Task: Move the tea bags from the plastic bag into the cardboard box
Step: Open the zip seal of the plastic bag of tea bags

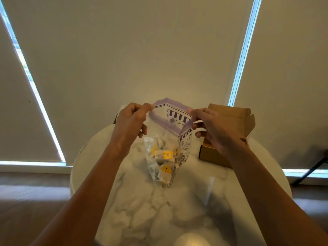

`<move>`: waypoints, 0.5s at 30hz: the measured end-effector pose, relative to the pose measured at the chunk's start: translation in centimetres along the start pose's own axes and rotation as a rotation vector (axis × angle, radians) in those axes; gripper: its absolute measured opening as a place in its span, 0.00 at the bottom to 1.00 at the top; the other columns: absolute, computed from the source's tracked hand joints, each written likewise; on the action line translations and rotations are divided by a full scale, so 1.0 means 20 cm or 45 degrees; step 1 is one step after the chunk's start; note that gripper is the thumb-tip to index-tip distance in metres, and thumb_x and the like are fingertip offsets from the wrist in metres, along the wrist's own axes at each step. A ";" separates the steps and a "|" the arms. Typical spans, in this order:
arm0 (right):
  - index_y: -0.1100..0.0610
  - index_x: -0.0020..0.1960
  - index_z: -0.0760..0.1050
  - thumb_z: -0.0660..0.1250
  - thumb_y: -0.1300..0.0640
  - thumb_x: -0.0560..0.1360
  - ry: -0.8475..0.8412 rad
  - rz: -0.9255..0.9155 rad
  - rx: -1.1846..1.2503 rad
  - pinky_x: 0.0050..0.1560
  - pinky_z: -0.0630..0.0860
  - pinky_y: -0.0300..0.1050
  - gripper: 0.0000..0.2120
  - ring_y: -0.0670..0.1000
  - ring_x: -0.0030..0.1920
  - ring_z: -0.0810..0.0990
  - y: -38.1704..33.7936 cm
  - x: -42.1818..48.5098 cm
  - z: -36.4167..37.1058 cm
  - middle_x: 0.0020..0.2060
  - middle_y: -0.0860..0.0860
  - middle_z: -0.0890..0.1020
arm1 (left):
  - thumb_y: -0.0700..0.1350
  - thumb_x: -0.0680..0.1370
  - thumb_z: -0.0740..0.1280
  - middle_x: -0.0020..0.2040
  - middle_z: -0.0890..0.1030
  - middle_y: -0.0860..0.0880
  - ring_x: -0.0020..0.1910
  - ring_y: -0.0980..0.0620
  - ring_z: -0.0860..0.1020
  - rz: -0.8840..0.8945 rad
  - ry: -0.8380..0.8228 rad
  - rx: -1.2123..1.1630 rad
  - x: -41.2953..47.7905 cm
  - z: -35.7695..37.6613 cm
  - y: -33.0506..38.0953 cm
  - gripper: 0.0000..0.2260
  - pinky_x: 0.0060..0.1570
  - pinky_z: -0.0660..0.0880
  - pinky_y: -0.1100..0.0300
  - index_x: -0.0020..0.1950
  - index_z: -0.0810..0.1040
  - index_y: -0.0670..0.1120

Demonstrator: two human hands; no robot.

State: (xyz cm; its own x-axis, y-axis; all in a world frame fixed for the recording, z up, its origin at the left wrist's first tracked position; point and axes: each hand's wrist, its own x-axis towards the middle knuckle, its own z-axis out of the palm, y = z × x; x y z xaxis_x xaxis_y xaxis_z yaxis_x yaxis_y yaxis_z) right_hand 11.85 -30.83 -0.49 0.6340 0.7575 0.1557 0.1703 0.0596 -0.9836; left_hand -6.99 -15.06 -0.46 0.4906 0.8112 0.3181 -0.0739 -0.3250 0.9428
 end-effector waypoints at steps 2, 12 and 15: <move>0.60 0.62 0.77 0.72 0.44 0.80 0.053 -0.003 -0.041 0.41 0.75 0.44 0.21 0.52 0.45 0.79 0.03 -0.01 -0.01 0.57 0.60 0.85 | 0.70 0.81 0.68 0.47 0.82 0.53 0.38 0.53 0.82 0.094 0.130 0.048 -0.05 -0.01 -0.08 0.24 0.37 0.77 0.55 0.54 0.78 0.48; 0.58 0.59 0.74 0.70 0.52 0.82 0.224 -0.171 -0.178 0.40 0.84 0.43 0.12 0.52 0.44 0.88 -0.03 0.02 0.00 0.50 0.53 0.86 | 0.83 0.51 0.79 0.72 0.68 0.58 0.73 0.54 0.69 0.169 -0.401 0.876 -0.23 0.13 -0.50 0.65 0.68 0.78 0.47 0.81 0.61 0.61; 0.54 0.56 0.73 0.70 0.53 0.82 0.325 -0.261 -0.272 0.39 0.86 0.45 0.08 0.48 0.42 0.88 -0.02 -0.03 -0.02 0.48 0.50 0.86 | 0.62 0.59 0.90 0.69 0.72 0.62 0.68 0.56 0.78 0.164 -0.543 0.616 -0.13 0.06 -0.53 0.53 0.65 0.82 0.52 0.75 0.61 0.69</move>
State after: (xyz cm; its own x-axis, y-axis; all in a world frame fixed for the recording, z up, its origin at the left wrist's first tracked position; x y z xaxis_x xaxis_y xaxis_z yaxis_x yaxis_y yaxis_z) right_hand 11.68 -31.47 -0.21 0.7334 0.5559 0.3913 0.4490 0.0362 -0.8928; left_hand -6.42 -14.44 -11.36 0.8122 0.5199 0.2646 0.1948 -0.6693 0.7170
